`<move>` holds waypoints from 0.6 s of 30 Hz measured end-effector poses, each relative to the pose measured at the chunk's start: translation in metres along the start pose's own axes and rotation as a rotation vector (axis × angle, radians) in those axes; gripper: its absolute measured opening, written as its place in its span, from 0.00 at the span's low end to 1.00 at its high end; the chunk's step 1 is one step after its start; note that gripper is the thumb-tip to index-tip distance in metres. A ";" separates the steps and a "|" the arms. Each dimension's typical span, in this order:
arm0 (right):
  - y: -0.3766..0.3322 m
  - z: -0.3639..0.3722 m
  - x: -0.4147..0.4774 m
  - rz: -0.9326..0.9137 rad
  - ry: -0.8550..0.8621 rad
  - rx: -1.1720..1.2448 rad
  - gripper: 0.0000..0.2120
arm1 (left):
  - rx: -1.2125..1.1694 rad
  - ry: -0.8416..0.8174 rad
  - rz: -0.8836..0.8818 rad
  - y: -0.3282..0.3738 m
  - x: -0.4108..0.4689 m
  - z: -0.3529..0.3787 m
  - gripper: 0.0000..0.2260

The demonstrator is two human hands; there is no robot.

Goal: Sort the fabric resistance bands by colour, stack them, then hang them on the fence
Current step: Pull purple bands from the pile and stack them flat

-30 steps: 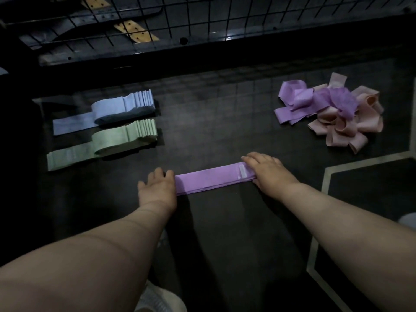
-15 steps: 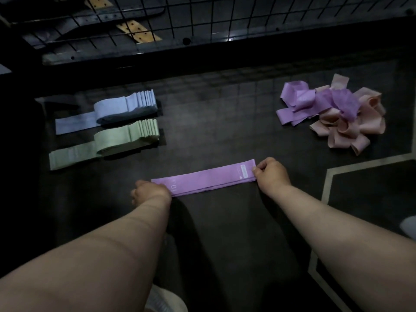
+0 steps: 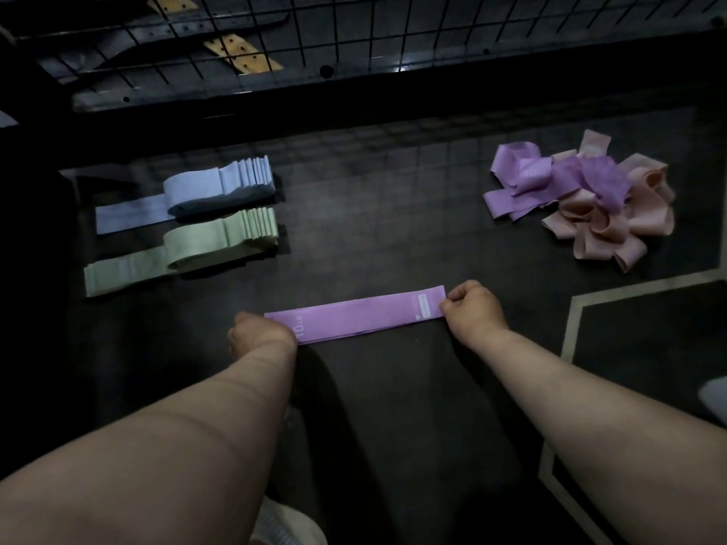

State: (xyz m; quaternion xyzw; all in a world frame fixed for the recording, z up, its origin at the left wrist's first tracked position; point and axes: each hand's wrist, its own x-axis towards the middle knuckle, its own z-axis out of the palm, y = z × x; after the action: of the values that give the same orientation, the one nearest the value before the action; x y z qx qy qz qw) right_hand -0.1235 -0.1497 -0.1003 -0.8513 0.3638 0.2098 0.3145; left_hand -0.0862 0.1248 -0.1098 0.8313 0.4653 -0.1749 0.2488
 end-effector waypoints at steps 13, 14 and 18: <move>0.000 0.000 0.002 -0.018 -0.009 -0.015 0.11 | 0.167 0.106 0.002 0.017 -0.017 0.002 0.19; 0.000 -0.003 0.002 -0.018 -0.009 -0.007 0.11 | 0.189 0.116 0.068 0.023 -0.024 0.001 0.19; 0.006 -0.020 0.008 -0.011 -0.004 0.001 0.13 | 0.198 0.068 0.393 0.055 -0.057 0.015 0.19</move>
State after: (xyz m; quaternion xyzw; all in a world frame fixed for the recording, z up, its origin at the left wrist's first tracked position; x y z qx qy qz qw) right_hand -0.1203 -0.1707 -0.0929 -0.8528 0.3585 0.2094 0.3167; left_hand -0.0686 0.0527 -0.0786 0.9317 0.2831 -0.1398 0.1797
